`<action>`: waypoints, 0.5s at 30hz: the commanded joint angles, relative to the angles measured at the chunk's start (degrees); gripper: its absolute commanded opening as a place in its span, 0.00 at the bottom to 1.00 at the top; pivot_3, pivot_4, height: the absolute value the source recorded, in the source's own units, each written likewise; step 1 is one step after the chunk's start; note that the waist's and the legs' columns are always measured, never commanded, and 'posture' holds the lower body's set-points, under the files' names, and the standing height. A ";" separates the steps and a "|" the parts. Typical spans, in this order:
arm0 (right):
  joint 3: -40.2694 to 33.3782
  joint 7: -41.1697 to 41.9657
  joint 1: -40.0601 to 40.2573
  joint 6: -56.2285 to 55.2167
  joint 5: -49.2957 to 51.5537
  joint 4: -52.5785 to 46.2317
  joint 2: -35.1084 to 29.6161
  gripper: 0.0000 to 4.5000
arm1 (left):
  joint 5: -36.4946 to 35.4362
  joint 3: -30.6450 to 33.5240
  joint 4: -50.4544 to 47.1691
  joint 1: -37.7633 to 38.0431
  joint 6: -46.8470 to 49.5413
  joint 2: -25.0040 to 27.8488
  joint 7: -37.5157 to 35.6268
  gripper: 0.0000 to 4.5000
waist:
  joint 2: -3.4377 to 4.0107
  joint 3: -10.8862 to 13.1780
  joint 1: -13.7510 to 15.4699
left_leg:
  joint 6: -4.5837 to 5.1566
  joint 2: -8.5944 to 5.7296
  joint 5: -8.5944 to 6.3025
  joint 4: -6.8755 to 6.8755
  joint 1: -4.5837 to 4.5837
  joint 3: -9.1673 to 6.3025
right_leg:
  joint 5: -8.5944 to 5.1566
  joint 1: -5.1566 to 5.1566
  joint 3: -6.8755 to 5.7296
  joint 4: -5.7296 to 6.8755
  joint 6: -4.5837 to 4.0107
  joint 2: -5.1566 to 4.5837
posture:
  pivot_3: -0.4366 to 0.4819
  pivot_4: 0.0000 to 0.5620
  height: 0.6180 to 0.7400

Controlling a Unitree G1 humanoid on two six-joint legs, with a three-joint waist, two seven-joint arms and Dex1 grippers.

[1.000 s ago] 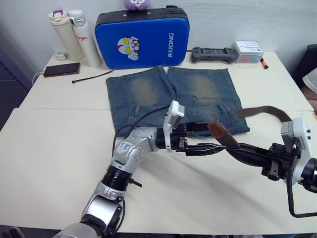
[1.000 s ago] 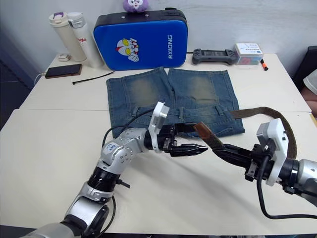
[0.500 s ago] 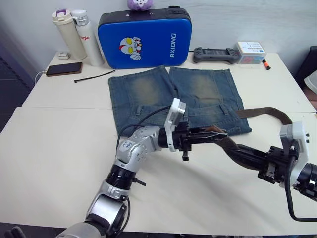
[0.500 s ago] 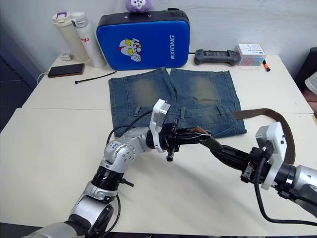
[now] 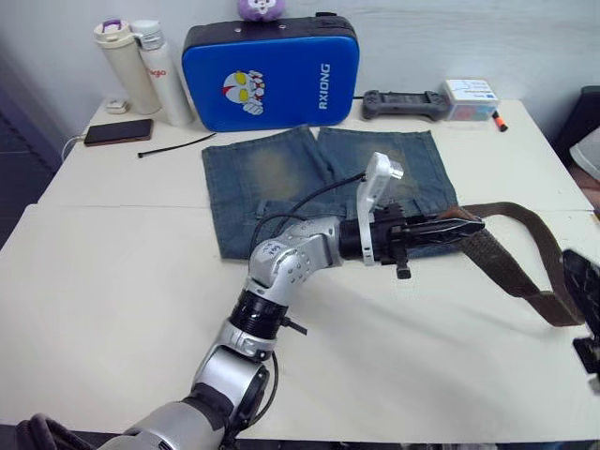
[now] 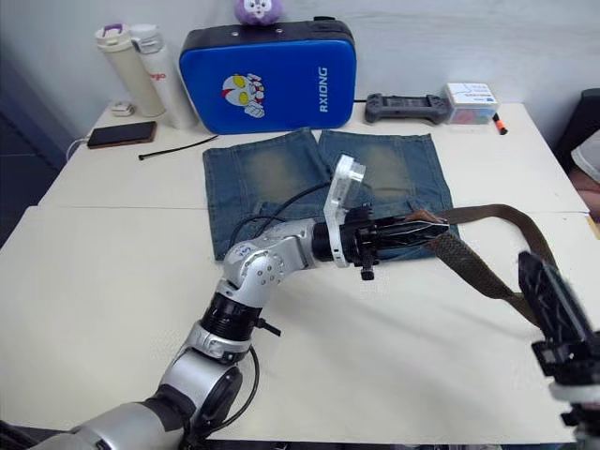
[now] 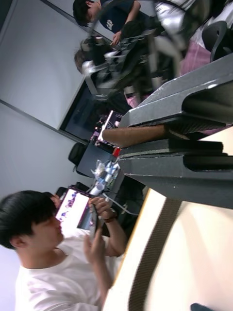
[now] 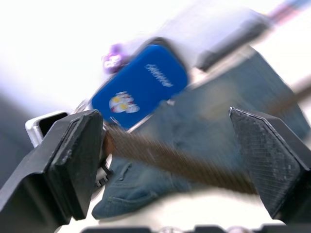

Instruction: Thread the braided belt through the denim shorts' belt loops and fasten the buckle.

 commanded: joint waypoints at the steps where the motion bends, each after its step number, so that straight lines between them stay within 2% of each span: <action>1: 11.97 4.46 3.84 -0.93 -9.90 -9.05 7.14 0.99 | -4.44 2.57 0.32 -3.82 4.38 -3.93 1.77 0.00 | 0.00 0.00 -0.22 | -0.01 0.01 0.01 -0.01 0.00 -0.02 | 0.00 -0.03 -0.01 0.00 0.00 0.03 | 0.48 0.27 1.00; 4: 20.09 6.22 4.40 -3.16 -16.21 -7.06 11.52 0.99 | -8.28 4.25 -0.99 -4.52 10.53 -2.50 2.70 0.00 | 0.05 -0.03 -0.49 | -0.09 0.00 0.02 -0.13 -0.12 -0.01 | -0.05 -0.32 0.12 0.17 -0.06 0.04 | 0.48 0.27 1.00; 8: 26.83 5.64 0.59 -4.03 -19.47 -2.49 10.65 0.99 | -12.78 7.58 -4.23 -3.56 16.88 -1.00 6.19 0.00 | 0.03 -0.02 -0.78 | -0.09 -0.06 0.01 -0.13 -0.17 0.04 | -0.04 -0.48 0.25 0.22 -0.04 0.03 | 0.48 0.27 1.00; 11: 29.27 4.31 -4.04 -3.54 -19.48 1.24 8.34 0.99 | -14.55 8.90 -6.22 -2.40 19.86 -0.62 8.78 0.00 | 0.02 -0.01 -0.84 | -0.14 -0.06 0.04 -0.12 -0.19 0.05 | -0.05 -0.58 0.25 0.32 -0.05 0.03 | 0.48 0.27 1.00; 15: 28.61 3.14 -12.24 -6.08 -17.78 5.19 7.05 0.99 | -13.96 8.80 -9.02 0.70 21.53 0.08 12.59 0.00 | -0.04 -0.02 -0.77 | -0.16 -0.11 0.06 -0.10 -0.21 0.05 | -0.05 -0.63 0.30 0.41 -0.05 0.03 | 0.48 0.27 1.00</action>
